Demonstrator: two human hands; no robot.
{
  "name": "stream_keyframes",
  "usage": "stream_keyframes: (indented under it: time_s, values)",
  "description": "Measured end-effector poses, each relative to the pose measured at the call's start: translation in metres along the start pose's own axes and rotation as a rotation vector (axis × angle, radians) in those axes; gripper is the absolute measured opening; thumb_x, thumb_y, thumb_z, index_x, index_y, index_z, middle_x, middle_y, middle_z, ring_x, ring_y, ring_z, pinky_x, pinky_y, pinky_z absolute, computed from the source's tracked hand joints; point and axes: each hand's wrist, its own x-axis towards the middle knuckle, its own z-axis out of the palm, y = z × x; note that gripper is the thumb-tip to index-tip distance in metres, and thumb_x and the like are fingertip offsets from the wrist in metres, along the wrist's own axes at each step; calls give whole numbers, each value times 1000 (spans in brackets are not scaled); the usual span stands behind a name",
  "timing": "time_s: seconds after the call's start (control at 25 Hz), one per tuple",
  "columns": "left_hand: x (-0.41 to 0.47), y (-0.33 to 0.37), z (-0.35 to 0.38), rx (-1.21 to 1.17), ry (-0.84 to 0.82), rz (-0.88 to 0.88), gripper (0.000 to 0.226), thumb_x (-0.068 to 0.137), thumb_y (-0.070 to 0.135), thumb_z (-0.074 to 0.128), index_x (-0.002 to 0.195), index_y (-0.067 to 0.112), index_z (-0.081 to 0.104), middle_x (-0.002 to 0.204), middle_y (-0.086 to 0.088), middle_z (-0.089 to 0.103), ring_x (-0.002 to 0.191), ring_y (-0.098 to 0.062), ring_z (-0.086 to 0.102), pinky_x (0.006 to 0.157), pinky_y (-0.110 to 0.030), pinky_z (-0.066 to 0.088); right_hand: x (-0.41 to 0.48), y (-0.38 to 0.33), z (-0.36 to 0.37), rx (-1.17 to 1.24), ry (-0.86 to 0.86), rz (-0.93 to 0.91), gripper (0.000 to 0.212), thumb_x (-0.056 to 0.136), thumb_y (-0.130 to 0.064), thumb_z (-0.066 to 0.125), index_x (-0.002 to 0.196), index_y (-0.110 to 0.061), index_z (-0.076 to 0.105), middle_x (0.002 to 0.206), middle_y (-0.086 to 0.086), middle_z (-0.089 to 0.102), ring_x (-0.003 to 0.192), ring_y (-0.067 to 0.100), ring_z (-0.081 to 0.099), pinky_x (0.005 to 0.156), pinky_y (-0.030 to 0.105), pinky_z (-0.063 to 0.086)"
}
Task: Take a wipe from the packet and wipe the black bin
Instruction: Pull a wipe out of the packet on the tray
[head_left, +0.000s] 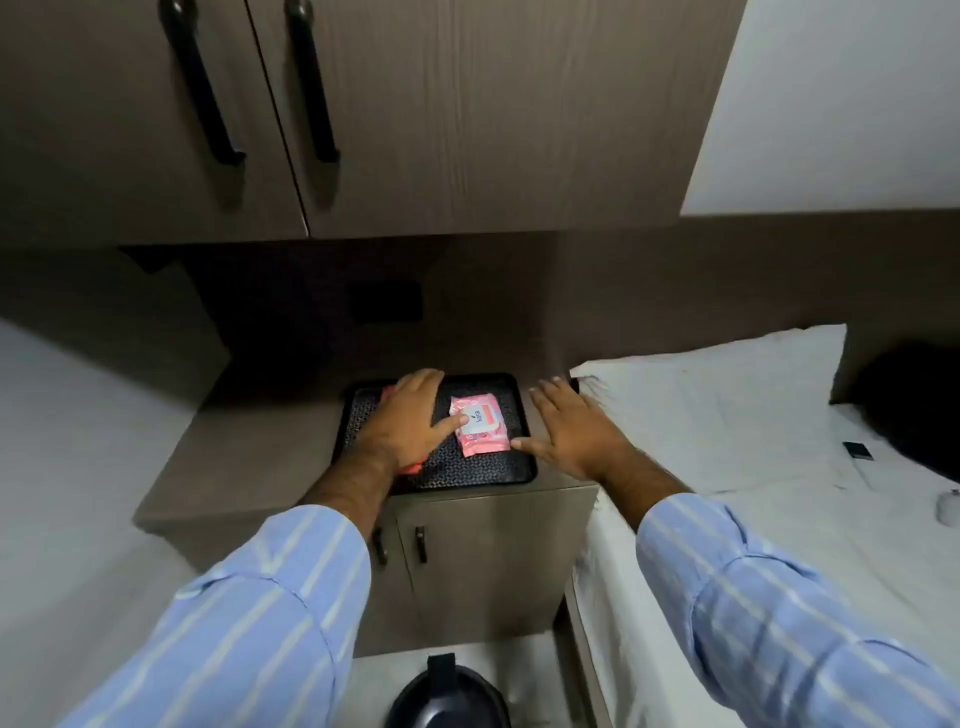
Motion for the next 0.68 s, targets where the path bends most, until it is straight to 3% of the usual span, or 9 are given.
stream_keyframes:
  time_s: [0.12, 0.32, 0.48, 0.68]
  values:
    - [33, -8, 42, -9, -80, -74, 71, 92, 39, 64, 150, 7, 39, 156, -14, 41, 146, -28, 37, 122, -33, 25, 34, 24, 47, 16, -127, 0, 91, 96, -67, 41, 161, -9, 14, 170, 10, 12, 158, 24, 5, 127, 46, 12]
    - [82, -3, 92, 60, -142, -147, 40, 94, 28, 61, 126, 4, 63, 125, -18, 68, 116, -33, 62, 99, -33, 43, 73, 41, 108, 121, -212, -82, 95, 95, -68, 43, 161, -7, 12, 170, 11, 11, 158, 25, 7, 127, 43, 12]
    - [134, 13, 117, 176, -201, -214, 45, 95, 39, 57, 119, 2, 66, 125, -19, 68, 118, -36, 62, 99, -37, 46, 87, 48, 142, 195, -186, -130, 103, 89, -75, 44, 162, -12, 8, 171, 8, 9, 158, 22, 6, 127, 40, 9]
    - [160, 17, 144, 300, -175, -391, 48, 86, 45, 69, 108, 2, 71, 114, -17, 73, 109, -33, 68, 89, -36, 54, 91, 55, 170, 224, -44, -195, 97, 89, -75, 43, 161, -17, 13, 170, 4, 15, 157, 21, 12, 127, 47, 16]
